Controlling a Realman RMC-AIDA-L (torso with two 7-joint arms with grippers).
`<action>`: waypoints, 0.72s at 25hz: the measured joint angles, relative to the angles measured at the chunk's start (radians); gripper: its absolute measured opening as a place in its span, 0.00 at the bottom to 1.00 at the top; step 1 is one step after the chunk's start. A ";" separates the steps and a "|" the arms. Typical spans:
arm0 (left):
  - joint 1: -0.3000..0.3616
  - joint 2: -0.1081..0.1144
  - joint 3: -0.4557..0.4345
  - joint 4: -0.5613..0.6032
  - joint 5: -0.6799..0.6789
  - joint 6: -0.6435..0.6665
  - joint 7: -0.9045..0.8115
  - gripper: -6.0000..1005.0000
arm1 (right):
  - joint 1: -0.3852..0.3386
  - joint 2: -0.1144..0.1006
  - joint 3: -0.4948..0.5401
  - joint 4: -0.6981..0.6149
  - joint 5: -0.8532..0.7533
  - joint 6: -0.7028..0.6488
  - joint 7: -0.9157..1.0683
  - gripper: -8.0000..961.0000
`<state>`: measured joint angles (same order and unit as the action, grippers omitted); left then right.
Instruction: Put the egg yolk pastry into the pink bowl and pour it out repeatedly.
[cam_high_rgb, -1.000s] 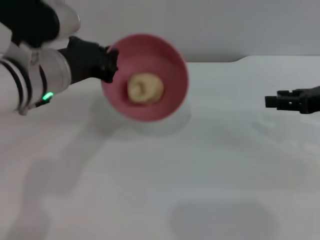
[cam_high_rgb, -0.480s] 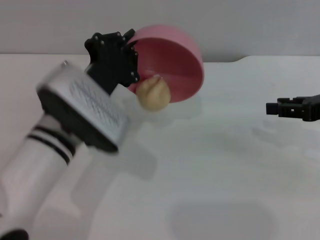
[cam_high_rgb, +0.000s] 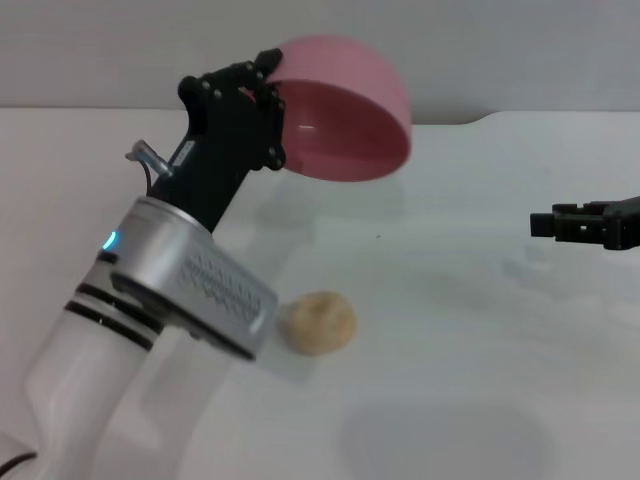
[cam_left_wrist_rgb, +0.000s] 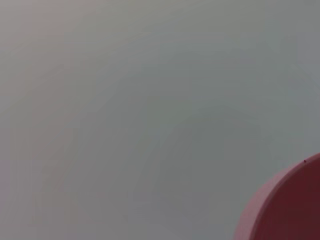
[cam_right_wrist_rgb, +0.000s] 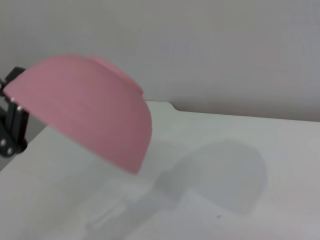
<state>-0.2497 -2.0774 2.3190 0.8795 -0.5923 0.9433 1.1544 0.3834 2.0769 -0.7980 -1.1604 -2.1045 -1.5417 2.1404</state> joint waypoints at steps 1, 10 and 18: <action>-0.007 0.001 0.001 0.011 -0.047 -0.015 -0.005 0.07 | 0.000 0.000 0.000 0.005 0.000 0.000 -0.001 0.54; 0.046 0.013 -0.277 0.403 -0.304 -0.666 0.002 0.07 | 0.023 -0.007 -0.014 0.044 -0.006 0.002 -0.012 0.56; 0.024 0.016 -0.736 0.648 -0.372 -1.513 -0.161 0.07 | 0.046 -0.006 -0.028 0.093 0.012 -0.007 -0.076 0.58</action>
<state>-0.2256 -2.0615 1.5835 1.5272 -0.9643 -0.5701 0.9936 0.4291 2.0710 -0.8260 -1.0673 -2.0925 -1.5487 2.0647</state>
